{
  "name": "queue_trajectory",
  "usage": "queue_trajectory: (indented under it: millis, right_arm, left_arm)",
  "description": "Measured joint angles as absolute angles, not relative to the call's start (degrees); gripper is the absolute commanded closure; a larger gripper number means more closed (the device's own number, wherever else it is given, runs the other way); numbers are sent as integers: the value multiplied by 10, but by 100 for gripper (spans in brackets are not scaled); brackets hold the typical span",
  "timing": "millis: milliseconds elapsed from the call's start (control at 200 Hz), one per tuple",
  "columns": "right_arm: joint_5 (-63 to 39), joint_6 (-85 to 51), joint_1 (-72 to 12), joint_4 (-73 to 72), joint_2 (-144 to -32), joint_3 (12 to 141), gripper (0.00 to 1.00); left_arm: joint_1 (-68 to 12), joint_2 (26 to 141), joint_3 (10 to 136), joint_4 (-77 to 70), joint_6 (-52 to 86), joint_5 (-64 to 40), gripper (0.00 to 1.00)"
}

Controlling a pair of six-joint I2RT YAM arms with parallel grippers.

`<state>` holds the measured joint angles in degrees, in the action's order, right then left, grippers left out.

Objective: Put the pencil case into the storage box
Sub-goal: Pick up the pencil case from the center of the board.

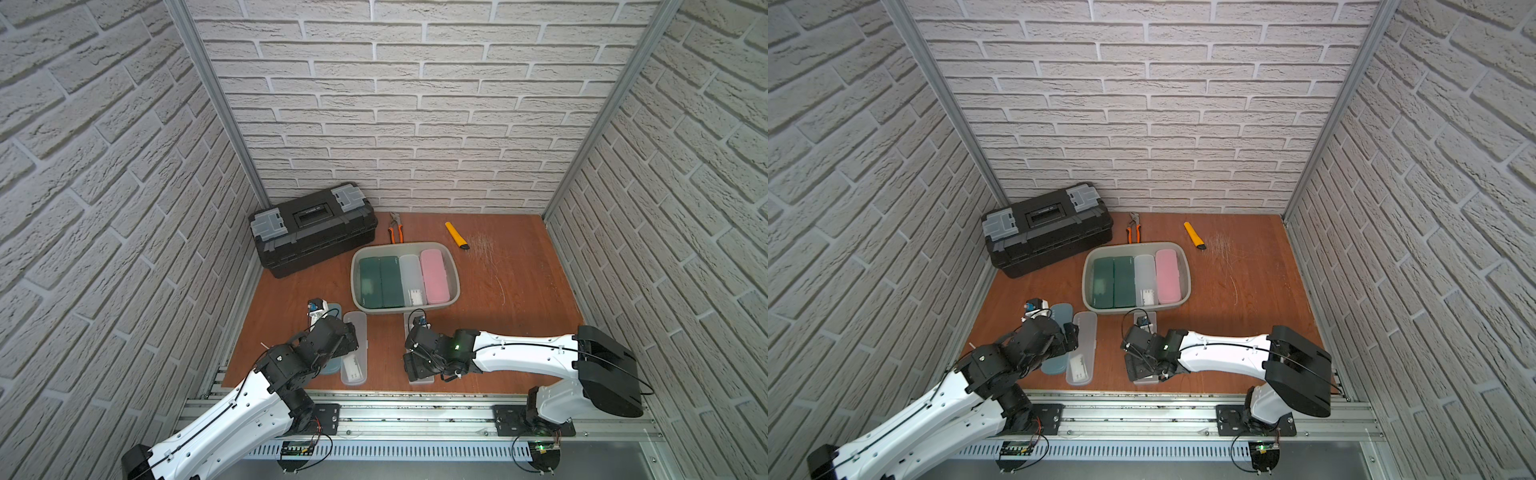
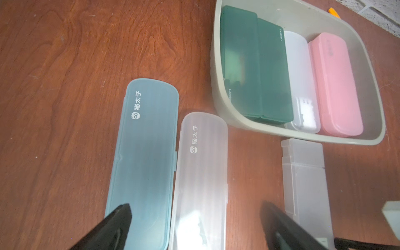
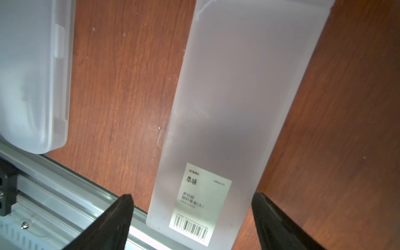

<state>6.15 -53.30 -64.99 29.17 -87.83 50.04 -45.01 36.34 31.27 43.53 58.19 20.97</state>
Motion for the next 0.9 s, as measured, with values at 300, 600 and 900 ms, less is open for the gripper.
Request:
queue_trajectory:
  millis: [300, 600, 900]
  right_arm:
    - [87, -573, -670, 335, -944, 546, 9]
    - [118, -592, -684, 384, -987, 578, 14]
    - [124, -608, -685, 366, -970, 546, 23]
  left_arm:
    - [-450, 381, 311, 436, 572, 192, 2]
    - [-450, 384, 311, 436, 566, 187, 1]
    - [-450, 402, 317, 433, 564, 174, 2]
